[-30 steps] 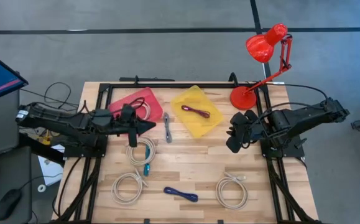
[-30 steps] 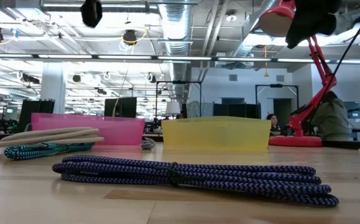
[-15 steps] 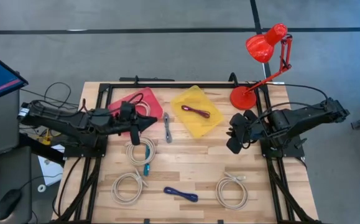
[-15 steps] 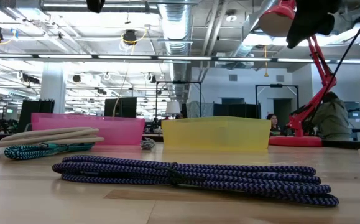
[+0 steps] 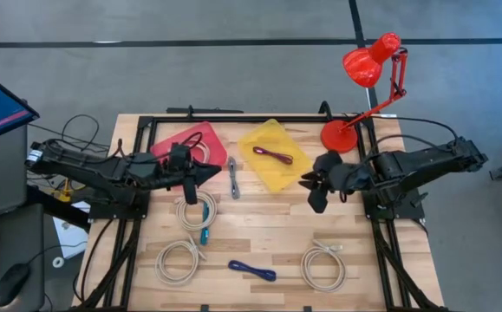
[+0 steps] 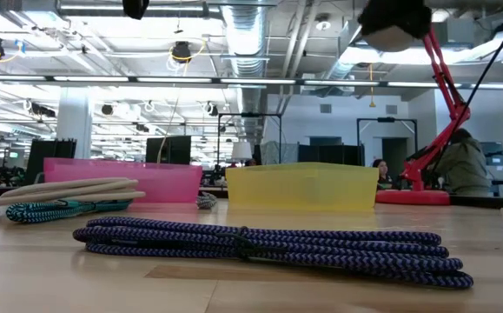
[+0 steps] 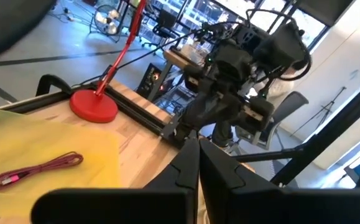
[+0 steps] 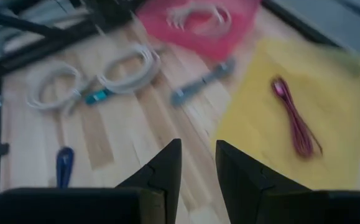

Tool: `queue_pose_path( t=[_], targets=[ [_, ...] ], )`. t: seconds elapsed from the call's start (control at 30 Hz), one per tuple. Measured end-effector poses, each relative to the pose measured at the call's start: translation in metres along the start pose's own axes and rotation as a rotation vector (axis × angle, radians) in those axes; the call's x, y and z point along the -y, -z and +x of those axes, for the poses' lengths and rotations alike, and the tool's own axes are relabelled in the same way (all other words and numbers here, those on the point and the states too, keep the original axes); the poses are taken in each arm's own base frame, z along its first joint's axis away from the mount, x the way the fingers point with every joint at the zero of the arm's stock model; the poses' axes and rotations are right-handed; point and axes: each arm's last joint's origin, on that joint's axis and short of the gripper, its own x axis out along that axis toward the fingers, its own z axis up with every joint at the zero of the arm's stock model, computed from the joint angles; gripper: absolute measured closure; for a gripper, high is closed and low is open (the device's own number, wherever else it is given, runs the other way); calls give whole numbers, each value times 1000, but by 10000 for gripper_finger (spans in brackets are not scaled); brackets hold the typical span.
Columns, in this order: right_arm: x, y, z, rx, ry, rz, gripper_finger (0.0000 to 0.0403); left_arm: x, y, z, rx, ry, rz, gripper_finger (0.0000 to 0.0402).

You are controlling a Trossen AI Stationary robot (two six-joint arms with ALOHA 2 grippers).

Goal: Pick & Place USB Port
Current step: Put the black charger cable into the yellow transparent bin

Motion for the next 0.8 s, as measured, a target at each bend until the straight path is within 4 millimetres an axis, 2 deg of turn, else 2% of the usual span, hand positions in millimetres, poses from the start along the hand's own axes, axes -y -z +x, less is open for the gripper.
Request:
queue_pose_path(
  t=[0.2,0.37,0.43,0.53,0.7,0.8],
  targets=[
    [-5,-9,-1,100,-33,-84,311,-2,-7,1,55,-5,1,394],
    [-4,-14,-1,187,55,-66,311,-5,-10,2,88,-38,-59,396],
    [-3,-15,-2,212,97,-60,311,-8,-10,3,129,-115,-110,397],
    [-2,-15,-2,219,128,-62,311,-13,-7,9,153,-204,-127,398],
    [0,-12,-1,191,143,-82,311,-19,-4,29,132,-254,-197,398],
    [2,-9,-1,169,181,-99,311,-18,-9,42,94,-279,-185,399]
  ],
)
